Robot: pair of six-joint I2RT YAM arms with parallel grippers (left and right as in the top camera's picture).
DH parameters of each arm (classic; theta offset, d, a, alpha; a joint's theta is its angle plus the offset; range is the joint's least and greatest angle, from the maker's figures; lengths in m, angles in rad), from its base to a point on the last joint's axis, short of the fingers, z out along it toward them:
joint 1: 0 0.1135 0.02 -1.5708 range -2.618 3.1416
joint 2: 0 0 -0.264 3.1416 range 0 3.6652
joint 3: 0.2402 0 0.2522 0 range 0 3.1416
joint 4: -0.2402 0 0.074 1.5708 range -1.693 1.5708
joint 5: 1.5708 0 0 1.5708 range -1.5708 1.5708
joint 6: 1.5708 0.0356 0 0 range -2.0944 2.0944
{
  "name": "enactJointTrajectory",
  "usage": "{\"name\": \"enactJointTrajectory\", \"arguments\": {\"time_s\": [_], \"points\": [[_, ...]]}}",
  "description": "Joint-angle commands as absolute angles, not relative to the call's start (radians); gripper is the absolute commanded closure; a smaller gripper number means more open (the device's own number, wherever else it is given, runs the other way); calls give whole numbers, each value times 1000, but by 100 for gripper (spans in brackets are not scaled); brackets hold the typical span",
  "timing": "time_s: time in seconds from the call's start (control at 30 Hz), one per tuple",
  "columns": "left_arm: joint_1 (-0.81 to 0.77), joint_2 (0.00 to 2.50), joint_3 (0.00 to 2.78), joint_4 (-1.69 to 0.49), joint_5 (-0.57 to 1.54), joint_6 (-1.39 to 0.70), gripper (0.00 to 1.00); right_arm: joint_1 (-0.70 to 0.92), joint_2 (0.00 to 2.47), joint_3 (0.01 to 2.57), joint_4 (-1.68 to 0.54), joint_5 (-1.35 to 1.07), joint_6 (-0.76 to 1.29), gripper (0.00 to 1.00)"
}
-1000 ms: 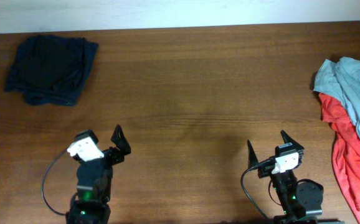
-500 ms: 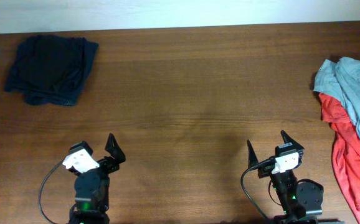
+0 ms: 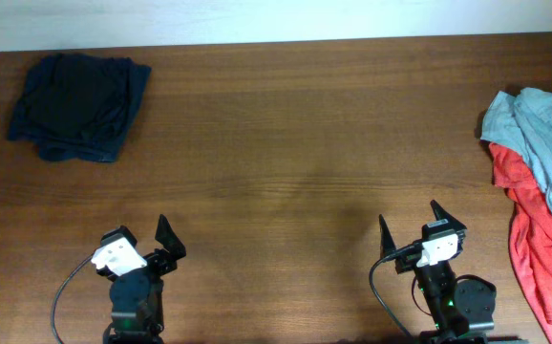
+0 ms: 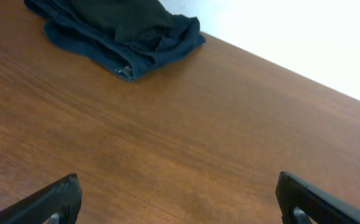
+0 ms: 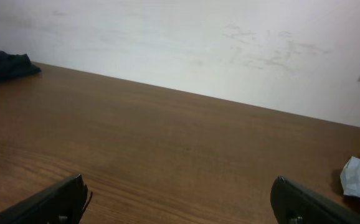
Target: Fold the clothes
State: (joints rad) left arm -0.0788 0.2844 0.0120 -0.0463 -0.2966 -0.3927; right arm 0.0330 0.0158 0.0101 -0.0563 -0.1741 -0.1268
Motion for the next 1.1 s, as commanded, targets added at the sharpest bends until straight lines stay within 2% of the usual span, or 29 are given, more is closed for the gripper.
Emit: {"name": "enactJointTrajectory", "arguments": {"time_s": [0.0, 0.37, 0.57, 0.77, 1.07], "points": [[-74, 229, 8, -54, -311, -313, 1, 24, 6, 6, -64, -173, -116, 1], [-74, 69, 9, -61, -249, -57, 1, 24, 6, 6, -64, -173, -116, 2], [-76, 36, 9, -62, -228, -46, 0, 24, 6, 6, -64, -173, -116, 1], [-84, 5, 9, -73, -100, 33, 1, 24, 6, 6, -64, -173, -116, 1], [-84, 5, 9, -73, -97, 58, 1, 24, 6, 6, -64, -173, -116, 1]]}}
